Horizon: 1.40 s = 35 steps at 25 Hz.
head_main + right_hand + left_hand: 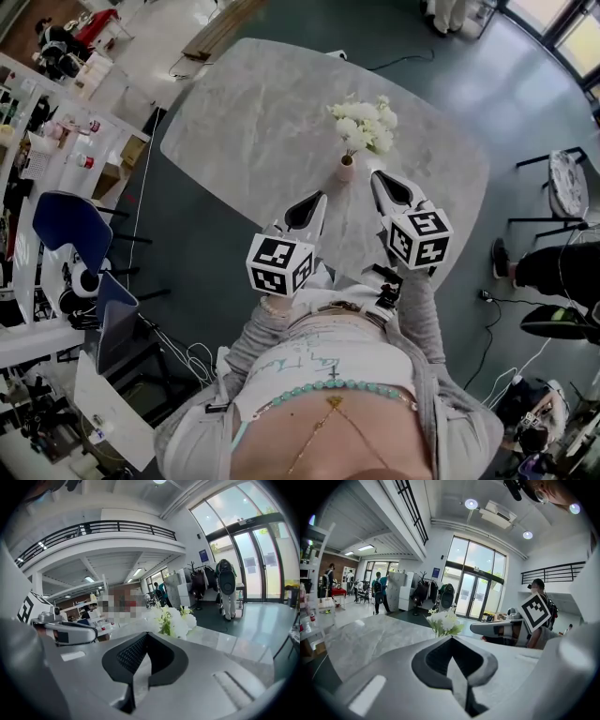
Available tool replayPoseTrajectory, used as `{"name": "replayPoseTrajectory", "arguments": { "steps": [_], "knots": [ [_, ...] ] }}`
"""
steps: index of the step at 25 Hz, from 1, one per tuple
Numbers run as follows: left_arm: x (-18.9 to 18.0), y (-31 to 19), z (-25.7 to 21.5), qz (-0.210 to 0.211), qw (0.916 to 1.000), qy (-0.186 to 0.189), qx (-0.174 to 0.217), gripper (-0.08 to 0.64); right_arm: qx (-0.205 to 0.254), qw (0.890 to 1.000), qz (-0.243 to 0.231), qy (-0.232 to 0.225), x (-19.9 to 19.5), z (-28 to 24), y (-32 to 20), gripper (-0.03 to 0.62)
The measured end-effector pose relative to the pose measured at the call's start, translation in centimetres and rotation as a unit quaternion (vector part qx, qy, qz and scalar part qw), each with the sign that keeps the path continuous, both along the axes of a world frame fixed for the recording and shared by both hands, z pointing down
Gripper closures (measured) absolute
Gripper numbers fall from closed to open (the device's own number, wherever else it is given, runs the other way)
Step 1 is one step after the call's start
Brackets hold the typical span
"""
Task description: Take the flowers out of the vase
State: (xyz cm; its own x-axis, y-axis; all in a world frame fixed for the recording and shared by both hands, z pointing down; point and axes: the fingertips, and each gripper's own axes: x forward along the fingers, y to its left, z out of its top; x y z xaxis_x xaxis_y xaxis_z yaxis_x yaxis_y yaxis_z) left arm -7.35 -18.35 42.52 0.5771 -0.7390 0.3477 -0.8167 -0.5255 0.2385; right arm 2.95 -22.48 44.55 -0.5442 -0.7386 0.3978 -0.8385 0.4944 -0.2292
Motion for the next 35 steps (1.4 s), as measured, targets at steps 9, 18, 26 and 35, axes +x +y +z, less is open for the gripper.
{"name": "replayPoseTrajectory", "arguments": {
  "steps": [9, 18, 26, 35],
  "knots": [
    [-0.2, -0.1, 1.2, -0.039, 0.9992, -0.010, -0.008, 0.558, -0.009, 0.999, -0.031, 0.018, 1.2, 2.5, -1.6, 0.565],
    [-0.4, -2.0, 1.7, -0.009, 0.9998, -0.011, -0.014, 0.558, -0.023, 0.999, -0.013, 0.030, 1.0, 4.6, -3.9, 0.565],
    [-1.0, -3.9, 2.0, 0.029, 0.9993, -0.013, -0.017, 0.558, -0.044, 0.998, 0.014, 0.032, 0.1, 6.6, -5.5, 0.565],
    [-2.0, -4.5, 3.0, 0.036, 0.9988, -0.012, -0.031, 0.558, -0.073, 0.996, 0.029, 0.036, -0.2, 9.2, -6.2, 0.565]
  ]
}}
